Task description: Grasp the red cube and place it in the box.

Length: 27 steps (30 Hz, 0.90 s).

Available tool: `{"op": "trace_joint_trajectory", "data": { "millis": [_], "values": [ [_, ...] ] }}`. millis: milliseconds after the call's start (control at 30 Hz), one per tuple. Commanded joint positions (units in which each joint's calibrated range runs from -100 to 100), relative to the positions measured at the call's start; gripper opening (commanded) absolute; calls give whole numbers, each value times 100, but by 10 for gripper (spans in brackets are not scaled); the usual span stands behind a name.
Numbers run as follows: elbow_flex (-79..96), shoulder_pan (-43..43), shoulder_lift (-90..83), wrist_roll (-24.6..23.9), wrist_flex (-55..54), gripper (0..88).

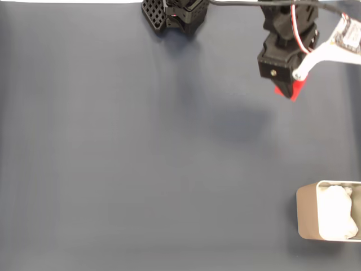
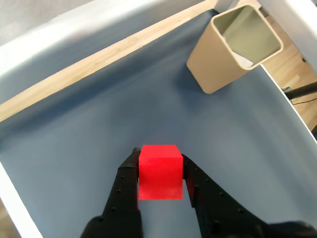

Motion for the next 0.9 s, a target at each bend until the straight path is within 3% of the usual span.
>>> {"op": "trace_joint_trajectory", "data": {
  "millis": [0,867],
  "values": [
    [-821,159,313,-73,-138,45],
    [-5255,1117,3545,-381,-334,42]
  ]
}}
